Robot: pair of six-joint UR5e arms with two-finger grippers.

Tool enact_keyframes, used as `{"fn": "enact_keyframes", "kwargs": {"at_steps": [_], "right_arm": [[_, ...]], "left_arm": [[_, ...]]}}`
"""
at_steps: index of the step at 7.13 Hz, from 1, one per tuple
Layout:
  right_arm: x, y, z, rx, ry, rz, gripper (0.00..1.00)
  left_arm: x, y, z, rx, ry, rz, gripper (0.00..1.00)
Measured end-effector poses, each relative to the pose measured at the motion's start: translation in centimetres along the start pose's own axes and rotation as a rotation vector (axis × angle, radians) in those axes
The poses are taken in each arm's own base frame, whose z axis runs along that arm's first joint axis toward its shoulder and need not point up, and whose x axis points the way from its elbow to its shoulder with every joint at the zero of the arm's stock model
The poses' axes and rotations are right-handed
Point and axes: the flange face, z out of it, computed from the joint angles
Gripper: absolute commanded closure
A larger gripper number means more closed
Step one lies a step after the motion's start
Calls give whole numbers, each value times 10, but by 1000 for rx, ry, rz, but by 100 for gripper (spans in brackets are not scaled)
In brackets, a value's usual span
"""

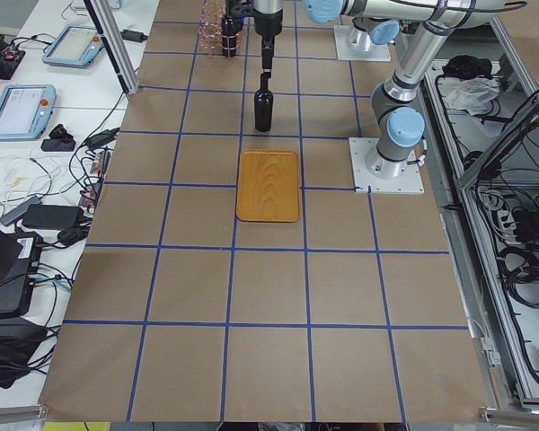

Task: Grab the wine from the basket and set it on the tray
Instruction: 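Stand the bottle upright on the table with the right gripper while the left gripper approaches, then grasp the standing bottle's neck with the left gripper while the right gripper withdraws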

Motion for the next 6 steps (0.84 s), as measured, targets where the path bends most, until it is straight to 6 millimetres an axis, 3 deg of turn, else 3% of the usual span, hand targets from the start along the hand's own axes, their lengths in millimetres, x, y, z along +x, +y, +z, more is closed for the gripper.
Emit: {"fn": "enact_keyframes", "kwargs": {"at_steps": [1,3,6], "right_arm": [[33,-1,-7,1,7,-65,0],[65,23,-4,46,35,-152,0],[76,36,-19,128,55,-165,0]], "left_arm": [[23,2,8,-11,4,21,0],[47,-2,50,-13,30,35,0],[62,-12,90,-14,102,37,0]]}}
